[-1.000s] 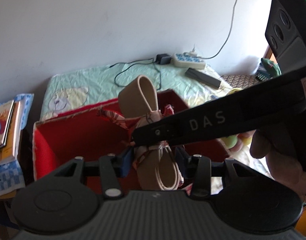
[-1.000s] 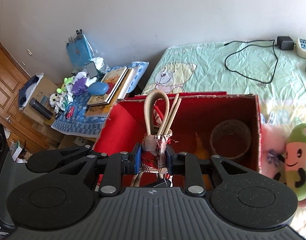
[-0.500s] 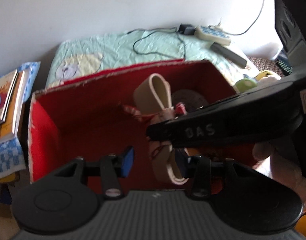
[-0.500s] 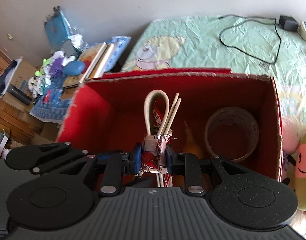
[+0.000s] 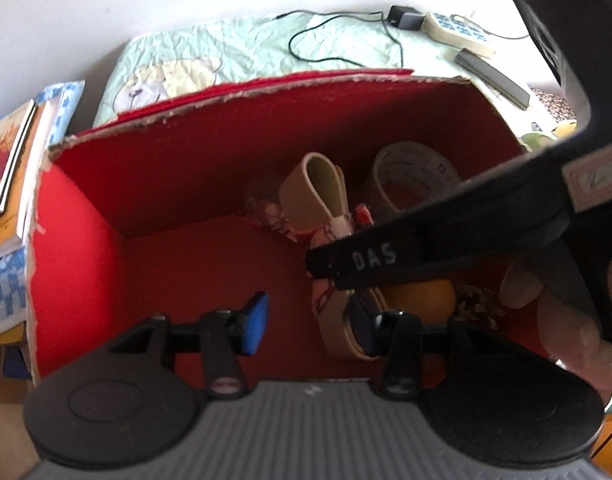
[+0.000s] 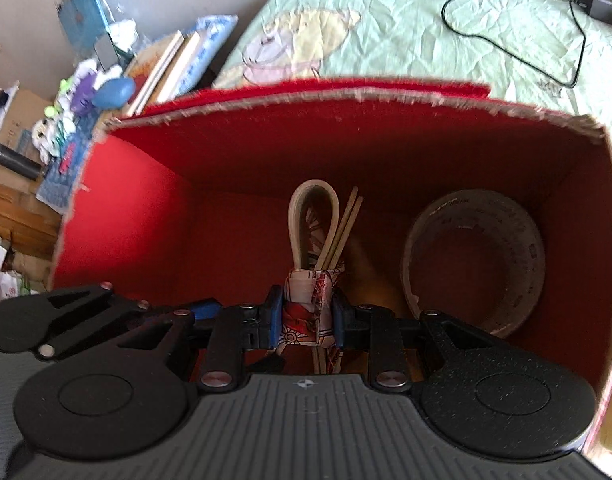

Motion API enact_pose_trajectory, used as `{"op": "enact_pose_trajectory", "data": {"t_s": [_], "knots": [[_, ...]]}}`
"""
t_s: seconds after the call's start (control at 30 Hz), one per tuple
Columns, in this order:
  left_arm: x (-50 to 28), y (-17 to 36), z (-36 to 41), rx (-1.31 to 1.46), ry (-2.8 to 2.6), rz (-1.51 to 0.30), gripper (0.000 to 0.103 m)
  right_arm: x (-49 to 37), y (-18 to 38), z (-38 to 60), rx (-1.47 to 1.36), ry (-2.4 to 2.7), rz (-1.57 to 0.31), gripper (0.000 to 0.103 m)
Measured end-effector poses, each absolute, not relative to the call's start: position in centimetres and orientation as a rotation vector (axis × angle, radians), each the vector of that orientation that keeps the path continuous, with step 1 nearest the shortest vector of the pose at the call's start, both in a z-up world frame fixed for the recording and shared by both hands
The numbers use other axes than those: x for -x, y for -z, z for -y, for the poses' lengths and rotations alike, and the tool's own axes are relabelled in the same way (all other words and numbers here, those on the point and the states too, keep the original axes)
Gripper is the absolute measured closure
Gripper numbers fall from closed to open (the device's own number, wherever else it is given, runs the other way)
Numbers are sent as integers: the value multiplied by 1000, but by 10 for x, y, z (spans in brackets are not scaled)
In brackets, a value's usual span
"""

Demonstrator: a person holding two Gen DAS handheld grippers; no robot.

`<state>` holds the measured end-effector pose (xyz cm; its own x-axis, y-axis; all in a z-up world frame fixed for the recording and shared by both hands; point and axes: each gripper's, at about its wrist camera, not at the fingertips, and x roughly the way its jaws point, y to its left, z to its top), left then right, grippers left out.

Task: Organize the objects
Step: 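Lift the cable bundle and carry it over the red box, then lower the cable bundle into the box and open the right gripper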

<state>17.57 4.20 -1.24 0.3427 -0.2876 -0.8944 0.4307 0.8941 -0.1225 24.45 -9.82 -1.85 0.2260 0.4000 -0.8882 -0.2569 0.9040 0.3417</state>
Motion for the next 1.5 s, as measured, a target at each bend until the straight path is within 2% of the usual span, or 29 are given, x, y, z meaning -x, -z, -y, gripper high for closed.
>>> {"op": "enact_pose_trajectory", "data": {"t_s": [0.1, 0.47, 0.63, 0.83, 1.03, 1.13, 1.5], "knots": [[-180, 19, -42, -143, 459, -1158, 53, -247, 24, 101, -153, -443, -1301, 76], [-181, 29, -39, -185, 407, -1182, 50, -244, 28, 97, -90, -441, -1303, 77], [-183, 31, -36, -214, 381, -1181, 39, -245, 29, 103, -108, -436, -1301, 77], [-187, 37, -32, -234, 393, -1201, 48, -244, 22, 105, -129, -428, -1236, 75], [-184, 36, -29, -249, 404, -1175, 48, -240, 15, 114, -137, -391, -1154, 74], [-183, 36, -27, -268, 397, -1163, 48, -243, 19, 114, -137, -385, -1179, 74], [-175, 30, -25, -276, 408, -1074, 38, -226, 7, 128, -206, -327, -1017, 74]]}}
